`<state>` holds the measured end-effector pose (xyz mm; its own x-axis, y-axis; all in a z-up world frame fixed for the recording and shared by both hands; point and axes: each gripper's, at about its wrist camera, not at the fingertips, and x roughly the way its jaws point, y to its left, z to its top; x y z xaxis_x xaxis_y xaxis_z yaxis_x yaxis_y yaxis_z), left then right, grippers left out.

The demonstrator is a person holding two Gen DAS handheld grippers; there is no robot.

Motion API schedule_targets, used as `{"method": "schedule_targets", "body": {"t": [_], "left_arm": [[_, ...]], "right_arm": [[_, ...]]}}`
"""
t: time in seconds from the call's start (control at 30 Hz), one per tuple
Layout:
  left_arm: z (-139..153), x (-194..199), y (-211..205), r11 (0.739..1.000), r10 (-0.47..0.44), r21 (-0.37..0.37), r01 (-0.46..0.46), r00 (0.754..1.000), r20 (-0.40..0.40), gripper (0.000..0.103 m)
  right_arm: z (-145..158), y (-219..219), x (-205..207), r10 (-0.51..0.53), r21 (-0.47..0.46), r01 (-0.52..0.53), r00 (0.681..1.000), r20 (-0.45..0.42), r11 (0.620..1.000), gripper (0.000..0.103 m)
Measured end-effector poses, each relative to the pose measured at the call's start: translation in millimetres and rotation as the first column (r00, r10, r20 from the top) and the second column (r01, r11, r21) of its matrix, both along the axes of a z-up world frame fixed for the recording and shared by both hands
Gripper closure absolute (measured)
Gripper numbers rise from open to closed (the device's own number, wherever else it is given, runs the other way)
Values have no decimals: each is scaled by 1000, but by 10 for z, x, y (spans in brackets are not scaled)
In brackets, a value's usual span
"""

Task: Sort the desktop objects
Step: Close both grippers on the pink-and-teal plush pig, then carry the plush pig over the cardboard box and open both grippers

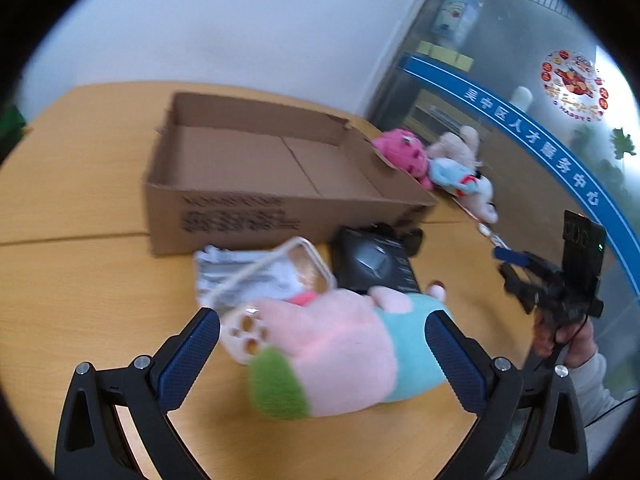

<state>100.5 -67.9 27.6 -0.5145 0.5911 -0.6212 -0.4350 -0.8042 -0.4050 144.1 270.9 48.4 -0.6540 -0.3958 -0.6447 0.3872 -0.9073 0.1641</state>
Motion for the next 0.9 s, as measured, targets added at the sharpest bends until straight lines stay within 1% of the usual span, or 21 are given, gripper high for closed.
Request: {"method": "schedule_targets", "body": {"t": [0.07,0.1,0.13,0.17,0.2,0.23,0.27,0.33,0.4,0.43,0.53,0.57,0.63,0.73,0.8,0.87,0.9], "left_arm": [[-193,-78,86,999,-28,34,25,997,70,3],[-309,-121,115,999,-28,36,25,994,104,10],[-353,-125,136,1000,-23,22,21,992,123,16],[-406,-151,137,1000,-15,5,14,992,128,20],[-419,-153,94,999,-17,34,13,993,121,20],[-421,-143,57,998,-26,66,17,990,140,20],[-417,-132,54,997,-38,73,28,988,151,21],[-415,-66,103,997,-60,55,52,987,149,21],[-405,-33,114,998,-61,43,55,987,152,21],[-421,-37,139,998,-57,43,51,987,153,21],[-417,18,197,999,-39,35,35,990,135,27],[-401,37,236,999,-34,27,31,992,124,30],[-274,82,310,1000,-26,6,25,997,78,31],[47,74,325,1000,-19,13,19,1000,5,31],[302,3,323,1000,-15,20,16,999,-45,31],[687,-116,323,1000,-19,11,20,991,-129,31],[903,-186,325,1000,-20,4,21,985,-174,31]], "right_arm": [[-93,-311,54,102,-23,-102,994,26,995,0],[-190,-517,63,151,-9,-151,987,50,988,0],[-257,-656,120,168,9,-168,984,59,986,0],[-343,-791,176,182,27,-184,981,69,983,0],[-425,-879,160,195,34,-198,977,85,980,0],[-487,-946,138,199,33,-203,975,98,979,1],[-539,-987,107,192,34,-197,976,106,980,2],[-638,-1078,59,163,40,-168,979,119,985,8],[-688,-1122,57,145,52,-151,984,104,987,8],[-693,-1139,72,145,57,-151,985,98,987,10],[-690,-1144,119,147,57,-152,986,84,987,18],[-683,-1164,83,149,61,-154,985,83,986,20],[-628,-1159,90,159,57,-164,983,87,985,22],[-391,-1113,64,157,43,-159,987,33,986,22],[-115,-1092,33,158,53,-156,987,-37,986,22],[194,-1093,-52,161,70,-154,981,-105,985,22],[420,-1094,-137,165,82,-154,974,-153,985,22]]}}
